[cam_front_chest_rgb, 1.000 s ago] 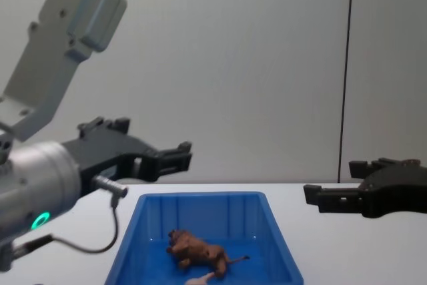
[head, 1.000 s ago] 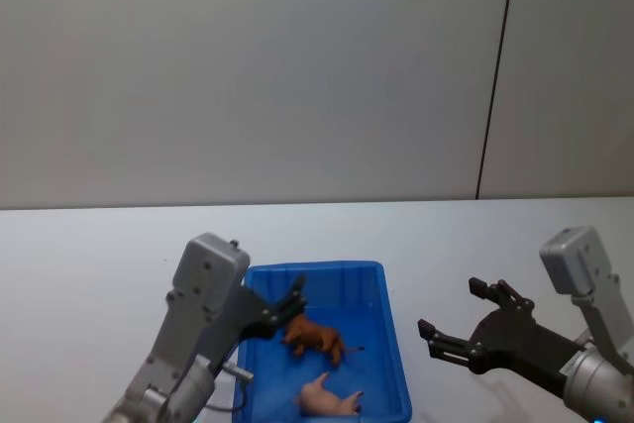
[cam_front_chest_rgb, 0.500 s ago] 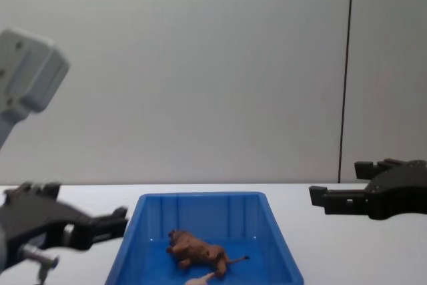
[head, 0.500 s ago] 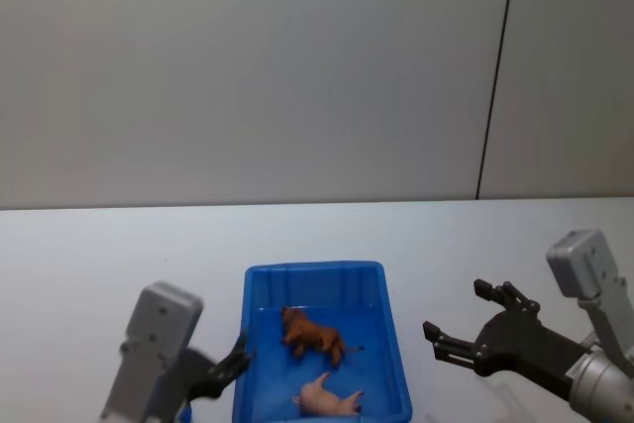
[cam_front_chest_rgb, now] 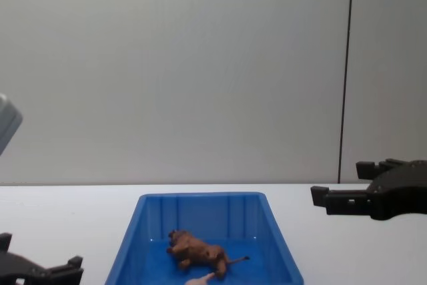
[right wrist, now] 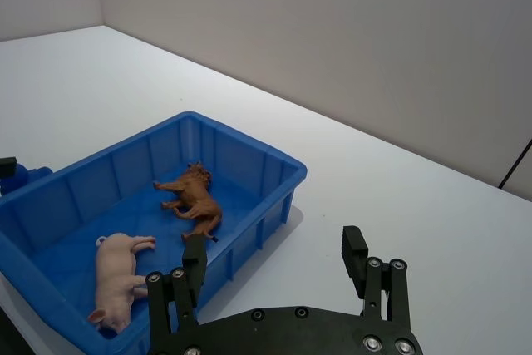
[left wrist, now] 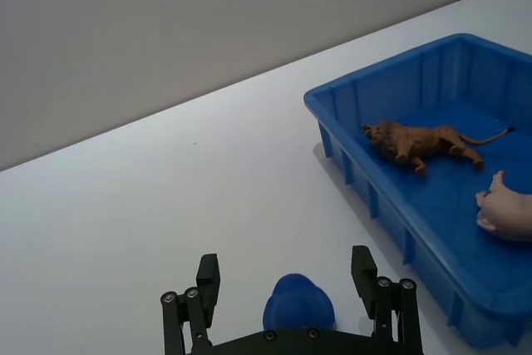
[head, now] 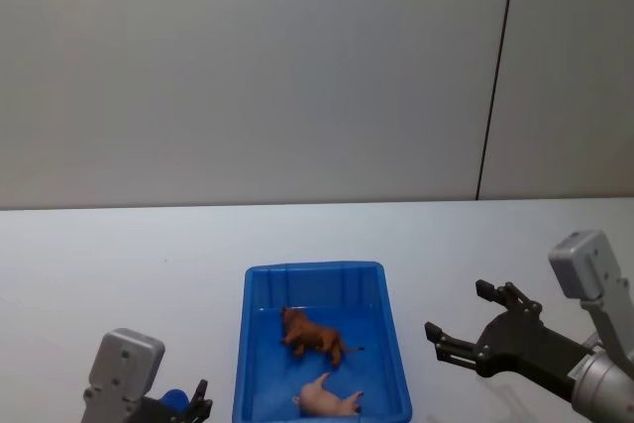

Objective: Pick up the two dolls from the table and place them into the box.

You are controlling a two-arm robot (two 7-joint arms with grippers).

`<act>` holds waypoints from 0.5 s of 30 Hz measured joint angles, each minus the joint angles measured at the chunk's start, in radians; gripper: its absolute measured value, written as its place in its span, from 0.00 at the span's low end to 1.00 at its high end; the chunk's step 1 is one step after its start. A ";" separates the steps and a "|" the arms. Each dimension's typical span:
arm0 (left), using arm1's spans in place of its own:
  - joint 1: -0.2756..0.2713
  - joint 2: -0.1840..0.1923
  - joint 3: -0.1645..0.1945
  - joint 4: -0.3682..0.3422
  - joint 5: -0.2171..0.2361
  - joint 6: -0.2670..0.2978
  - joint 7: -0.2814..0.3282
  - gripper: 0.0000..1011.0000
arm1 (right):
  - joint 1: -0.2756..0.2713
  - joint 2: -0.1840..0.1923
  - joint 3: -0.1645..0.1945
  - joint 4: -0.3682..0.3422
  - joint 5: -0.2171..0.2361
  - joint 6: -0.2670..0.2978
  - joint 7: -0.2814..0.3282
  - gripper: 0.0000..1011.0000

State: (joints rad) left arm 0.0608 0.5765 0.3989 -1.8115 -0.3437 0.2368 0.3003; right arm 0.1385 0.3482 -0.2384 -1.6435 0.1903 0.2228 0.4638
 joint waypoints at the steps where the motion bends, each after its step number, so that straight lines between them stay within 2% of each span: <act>1: 0.006 0.002 -0.002 0.000 -0.004 -0.001 0.003 0.99 | 0.000 0.000 0.000 0.000 0.000 0.000 0.000 0.99; 7: 0.020 0.006 -0.007 0.011 -0.014 -0.011 0.005 0.99 | -0.001 0.000 0.001 -0.001 0.000 -0.001 0.000 0.99; 15: 0.025 -0.003 -0.014 0.049 -0.033 -0.040 -0.026 0.99 | -0.001 0.001 0.001 -0.001 0.000 -0.001 0.000 0.99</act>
State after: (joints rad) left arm 0.0857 0.5739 0.3845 -1.7626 -0.3764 0.1972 0.2747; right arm 0.1372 0.3493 -0.2376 -1.6447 0.1904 0.2220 0.4639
